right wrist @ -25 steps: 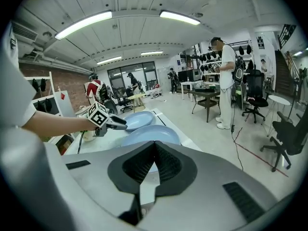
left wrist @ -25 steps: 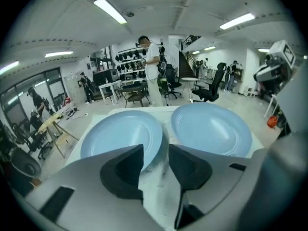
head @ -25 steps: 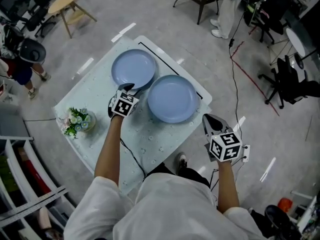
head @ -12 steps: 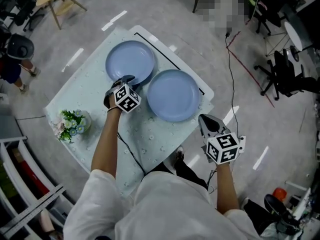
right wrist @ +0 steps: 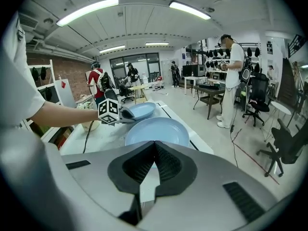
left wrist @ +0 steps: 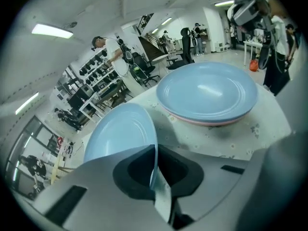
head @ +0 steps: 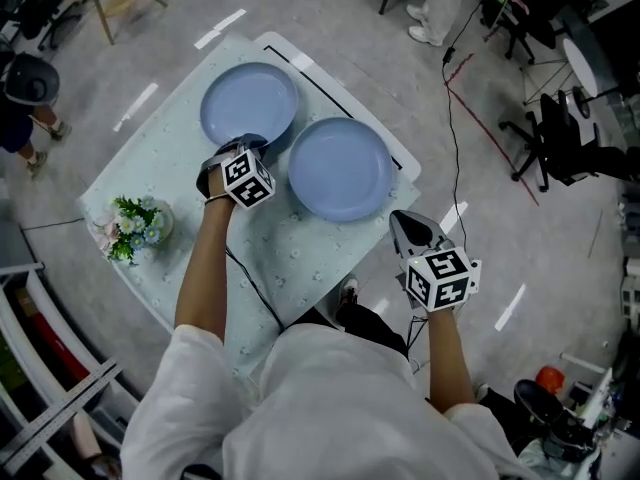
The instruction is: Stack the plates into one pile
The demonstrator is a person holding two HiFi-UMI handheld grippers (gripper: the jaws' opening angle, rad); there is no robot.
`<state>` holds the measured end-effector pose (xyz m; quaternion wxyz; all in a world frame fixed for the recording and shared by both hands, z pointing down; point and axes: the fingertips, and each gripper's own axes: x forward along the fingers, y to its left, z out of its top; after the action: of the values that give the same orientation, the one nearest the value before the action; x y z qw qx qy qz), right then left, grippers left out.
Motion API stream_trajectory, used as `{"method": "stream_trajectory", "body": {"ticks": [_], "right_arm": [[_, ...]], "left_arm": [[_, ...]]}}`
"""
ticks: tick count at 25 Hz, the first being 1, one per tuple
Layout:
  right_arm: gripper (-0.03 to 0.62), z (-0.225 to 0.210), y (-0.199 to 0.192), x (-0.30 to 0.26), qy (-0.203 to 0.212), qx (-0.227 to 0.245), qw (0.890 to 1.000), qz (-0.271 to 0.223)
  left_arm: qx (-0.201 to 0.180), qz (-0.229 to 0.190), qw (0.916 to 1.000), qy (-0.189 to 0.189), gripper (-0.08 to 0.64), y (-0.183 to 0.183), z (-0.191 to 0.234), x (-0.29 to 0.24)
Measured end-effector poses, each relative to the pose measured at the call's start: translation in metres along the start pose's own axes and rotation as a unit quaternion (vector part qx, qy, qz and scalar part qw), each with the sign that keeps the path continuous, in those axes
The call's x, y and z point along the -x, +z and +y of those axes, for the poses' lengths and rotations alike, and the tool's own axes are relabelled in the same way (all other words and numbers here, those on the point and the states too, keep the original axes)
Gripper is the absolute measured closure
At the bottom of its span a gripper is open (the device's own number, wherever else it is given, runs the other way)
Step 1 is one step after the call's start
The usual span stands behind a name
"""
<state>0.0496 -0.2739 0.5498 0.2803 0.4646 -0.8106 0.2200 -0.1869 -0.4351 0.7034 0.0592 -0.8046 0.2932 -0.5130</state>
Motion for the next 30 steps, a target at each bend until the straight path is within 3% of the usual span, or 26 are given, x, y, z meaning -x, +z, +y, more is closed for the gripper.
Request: {"method": "stream_trajectory", "body": {"ticks": [5, 9, 12, 15, 20, 30], "right_arm": [[0.577, -0.02, 0.005, 0.018, -0.011, 0.015, 1.0, -0.022], [0.577, -0.044, 0.006, 0.028, 0.009, 0.015, 0.999, -0.04], [0.577, -0.059, 0.02, 0.034, 0.036, 0.032, 0.997, -0.059], [0.577, -0.075, 0.029, 0.039, 0.065, 0.061, 0.994, -0.069], [0.578, -0.104, 0.031, 0.039, 0.095, 0.064, 0.99, -0.078], [0.578, -0.146, 0.011, 0.047, 0.107, 0.047, 0.99, -0.077]], "left_arm": [[0.067, -0.034, 0.9969, 0.022, 0.532, 0.011, 0.016, 0.032], [0.162, -0.082, 0.9825, 0.041, 0.531, 0.029, 0.018, 0.075], [0.182, -0.107, 0.9752, 0.066, 0.531, 0.066, 0.006, 0.106], [0.159, -0.116, 0.9772, 0.079, 0.531, 0.114, -0.027, 0.123], [0.085, -0.089, 0.991, 0.054, 0.528, 0.175, -0.096, 0.114], [0.004, -0.006, 1.0, -0.003, 0.528, 0.201, -0.175, 0.069]]}}
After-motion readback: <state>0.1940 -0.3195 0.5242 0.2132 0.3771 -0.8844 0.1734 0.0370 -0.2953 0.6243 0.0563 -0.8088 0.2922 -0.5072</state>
